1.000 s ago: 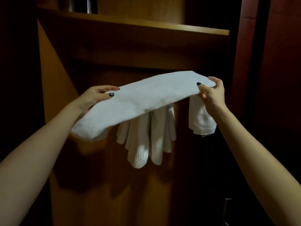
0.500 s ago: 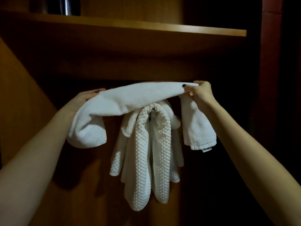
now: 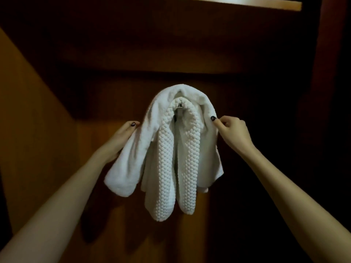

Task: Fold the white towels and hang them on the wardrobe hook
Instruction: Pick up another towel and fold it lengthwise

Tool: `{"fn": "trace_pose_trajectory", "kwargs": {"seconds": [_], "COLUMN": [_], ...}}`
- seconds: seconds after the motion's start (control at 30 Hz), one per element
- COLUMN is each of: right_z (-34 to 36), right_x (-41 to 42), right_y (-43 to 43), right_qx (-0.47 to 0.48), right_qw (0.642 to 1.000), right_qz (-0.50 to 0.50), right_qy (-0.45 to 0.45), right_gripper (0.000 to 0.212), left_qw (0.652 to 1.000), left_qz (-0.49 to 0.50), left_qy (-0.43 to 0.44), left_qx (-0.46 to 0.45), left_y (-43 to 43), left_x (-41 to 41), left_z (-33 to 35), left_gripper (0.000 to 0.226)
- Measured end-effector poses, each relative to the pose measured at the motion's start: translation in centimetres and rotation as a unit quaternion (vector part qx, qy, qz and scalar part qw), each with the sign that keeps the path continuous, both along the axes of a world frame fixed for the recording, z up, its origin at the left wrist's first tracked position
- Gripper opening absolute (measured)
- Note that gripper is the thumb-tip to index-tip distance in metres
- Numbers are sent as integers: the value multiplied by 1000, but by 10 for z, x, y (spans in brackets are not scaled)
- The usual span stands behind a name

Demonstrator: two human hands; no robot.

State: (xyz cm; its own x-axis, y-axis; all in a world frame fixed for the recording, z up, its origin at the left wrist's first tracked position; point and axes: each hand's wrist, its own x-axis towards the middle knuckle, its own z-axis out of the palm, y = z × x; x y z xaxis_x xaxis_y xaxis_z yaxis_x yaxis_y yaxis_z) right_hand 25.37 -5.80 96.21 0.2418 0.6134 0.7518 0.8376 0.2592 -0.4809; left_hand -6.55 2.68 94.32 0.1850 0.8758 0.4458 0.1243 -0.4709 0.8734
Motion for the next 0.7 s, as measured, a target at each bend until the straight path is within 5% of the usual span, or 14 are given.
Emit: {"fn": "trace_pose_trajectory", "kwargs": {"seconds": [0.07,0.27,0.37,0.5,0.57,0.7], "right_z": [-16,-74,-95,-112,-115,-116], "right_x": [4,-2,-7,-8,-9,-11], "right_y": [1,1,11,19,11,-4], "right_qx": [8,-27,-25,16,28,-9], "right_qw": [999,983,984,994,991,985], "right_qz": [-19,168,144,77,90,125], "right_qy": [-39,66,97,79,93,121], "right_gripper": [27,73,72,9,14,17], "left_qw": [1000,963,951,903,883,898], "left_qz": [5,143,215,336,374,357], "left_qy": [2,70,119,161,167,146], "left_qx": [14,218,186,214,230,211], "left_y": [-8,-29,-41,-53,-56,-53], "left_x": [11,32,46,56,59,71], "left_z": [-19,-88,-109,-117,-114,-97], "left_gripper": [33,88,79,73,74,57]}}
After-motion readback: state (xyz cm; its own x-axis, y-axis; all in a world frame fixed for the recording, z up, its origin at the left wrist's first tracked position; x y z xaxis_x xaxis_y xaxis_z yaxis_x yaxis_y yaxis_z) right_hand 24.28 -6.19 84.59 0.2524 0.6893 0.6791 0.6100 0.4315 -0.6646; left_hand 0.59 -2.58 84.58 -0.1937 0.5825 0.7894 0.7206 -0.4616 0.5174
